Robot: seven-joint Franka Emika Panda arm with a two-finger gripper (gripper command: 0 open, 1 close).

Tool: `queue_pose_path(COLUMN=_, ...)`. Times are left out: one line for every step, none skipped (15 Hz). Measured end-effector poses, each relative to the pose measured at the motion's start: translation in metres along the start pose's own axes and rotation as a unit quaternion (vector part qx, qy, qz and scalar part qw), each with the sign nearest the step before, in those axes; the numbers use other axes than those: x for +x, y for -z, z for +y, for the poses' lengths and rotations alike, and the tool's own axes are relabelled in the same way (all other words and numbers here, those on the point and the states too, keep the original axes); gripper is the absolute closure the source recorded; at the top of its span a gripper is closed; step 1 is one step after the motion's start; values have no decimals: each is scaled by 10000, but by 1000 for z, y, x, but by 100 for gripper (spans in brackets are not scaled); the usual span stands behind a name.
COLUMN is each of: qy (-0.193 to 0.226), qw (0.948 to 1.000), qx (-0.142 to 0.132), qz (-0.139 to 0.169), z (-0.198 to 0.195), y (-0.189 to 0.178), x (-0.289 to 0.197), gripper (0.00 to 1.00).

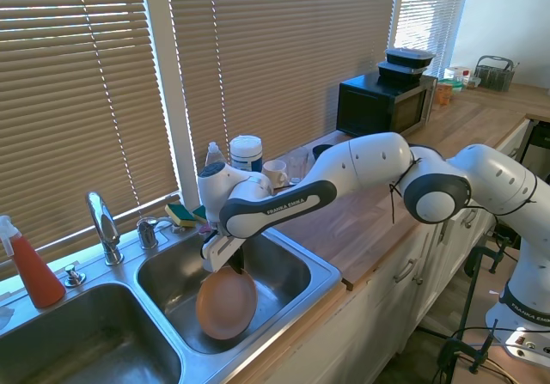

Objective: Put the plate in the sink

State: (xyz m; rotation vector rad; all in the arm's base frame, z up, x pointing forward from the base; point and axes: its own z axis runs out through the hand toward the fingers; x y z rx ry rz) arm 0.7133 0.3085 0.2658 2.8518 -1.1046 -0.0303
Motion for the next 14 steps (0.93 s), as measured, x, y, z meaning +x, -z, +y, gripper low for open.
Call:
queue_pose_path(qy=2, qw=10000, qx=-1, qz=11, z=-1, y=0, x=-2, gripper=0)
queue_pose_path(qy=1, qw=10000, qx=-10, qz=27, z=-2, y=-1, x=-4, gripper=0)
queue_pose_path(qy=3, qw=10000, qx=-13, qz=35, z=-2, y=-1, x=-4, gripper=0)
queue_pose_path(qy=3, qw=10000, qx=-2, qz=40, z=-3, y=-1, x=-5, gripper=0)
queue_pose_path(qy=0, qw=10000, qx=33, qz=55, z=-4, y=0, x=-5, gripper=0)
queue_pose_path(qy=-3, qw=9999, qx=97, qz=84, z=-5, y=2, x=-5, gripper=0)
queue_pose_path(qy=-8, qw=9998, qx=172, qz=118, z=-7, y=7, x=-4, gripper=0)
queue_pose_path(qy=-9, qw=9996, qx=249, qz=151, z=-7, y=15, x=-4, gripper=0)
queue_pose_path(qy=-10, qw=9992, qx=344, qz=195, z=-7, y=27, x=-4, gripper=0)
queue_pose_path(qy=-9, qw=9987, qx=442, qz=240, z=-5, y=42, x=-4, gripper=0)
queue_pose_path(qy=-7, qw=9983, qx=509, qz=270, z=-1, y=56, x=-6, gripper=0)
queue_pose_path(qy=-6, qw=9980, qx=554, qz=291, z=5, y=68, x=-9, gripper=0)
queue_pose_path(qy=1, qw=9977, qx=596, qz=308, z=10, y=79, x=-13, gripper=0)
queue_pose_path(qy=14, qw=9975, qx=636, qz=321, z=16, y=88, x=-17, gripper=0)
